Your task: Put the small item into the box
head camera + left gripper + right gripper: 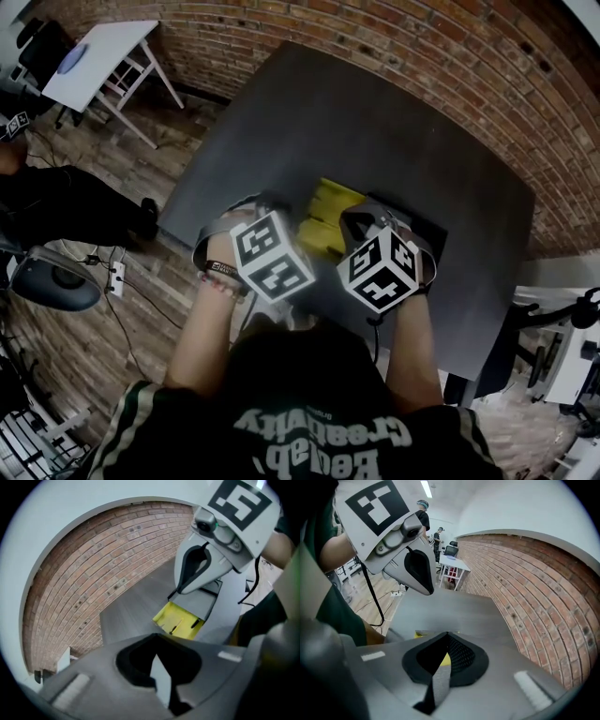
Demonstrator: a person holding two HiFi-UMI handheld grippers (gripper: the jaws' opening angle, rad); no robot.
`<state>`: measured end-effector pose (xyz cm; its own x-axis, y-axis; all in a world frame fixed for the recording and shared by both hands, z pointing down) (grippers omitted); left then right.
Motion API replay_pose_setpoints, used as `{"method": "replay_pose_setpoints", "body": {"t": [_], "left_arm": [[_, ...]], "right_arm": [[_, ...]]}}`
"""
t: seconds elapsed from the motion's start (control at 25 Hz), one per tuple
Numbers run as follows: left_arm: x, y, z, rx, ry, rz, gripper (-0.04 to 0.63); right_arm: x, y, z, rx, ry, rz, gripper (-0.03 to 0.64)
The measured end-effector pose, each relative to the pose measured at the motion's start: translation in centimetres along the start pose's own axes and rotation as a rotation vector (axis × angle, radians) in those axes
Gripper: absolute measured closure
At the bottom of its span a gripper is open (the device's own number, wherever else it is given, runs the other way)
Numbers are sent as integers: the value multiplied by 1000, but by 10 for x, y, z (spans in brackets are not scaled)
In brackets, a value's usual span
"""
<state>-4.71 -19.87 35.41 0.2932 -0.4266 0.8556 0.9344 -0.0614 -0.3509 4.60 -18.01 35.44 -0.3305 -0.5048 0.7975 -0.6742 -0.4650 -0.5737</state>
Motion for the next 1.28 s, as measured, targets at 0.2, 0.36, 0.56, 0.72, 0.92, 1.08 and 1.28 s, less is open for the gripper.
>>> {"method": "replay_pose_setpoints", "body": {"t": [0.2,0.36,0.56,0.72,0.92,1.08,1.28], "left_arm": [[-14,4,-2,9,30,15,594],[-22,9,-3,22,44,27,594],[-36,15,-2,34,43,42,594],[-48,18,-8,39,52,49,594],[-58,24,-11,46,60,66,594],[-61,25,-9,54,61,68,594],[-66,26,-9,56,62,72,594]], "right_arm": [[-13,5,0,-3,-14,25,611],[-21,8,1,-1,-22,39,611],[-38,14,2,3,-27,61,611],[-52,20,6,2,-40,80,611],[-63,23,8,-4,-52,96,611],[-66,22,3,-9,-51,103,611],[-69,24,3,-7,-46,109,611]]}}
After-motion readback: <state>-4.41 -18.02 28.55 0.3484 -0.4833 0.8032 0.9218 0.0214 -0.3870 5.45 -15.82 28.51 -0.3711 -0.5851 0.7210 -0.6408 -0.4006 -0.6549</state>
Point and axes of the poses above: the fingertips, and each gripper's own axes: x forward along the fingers, z to its right, y out of its top, the point moved 3 cm from there along -x, backward along the fingers, and after that the axes turned 8 degrees about x, right-handed, at the moved point
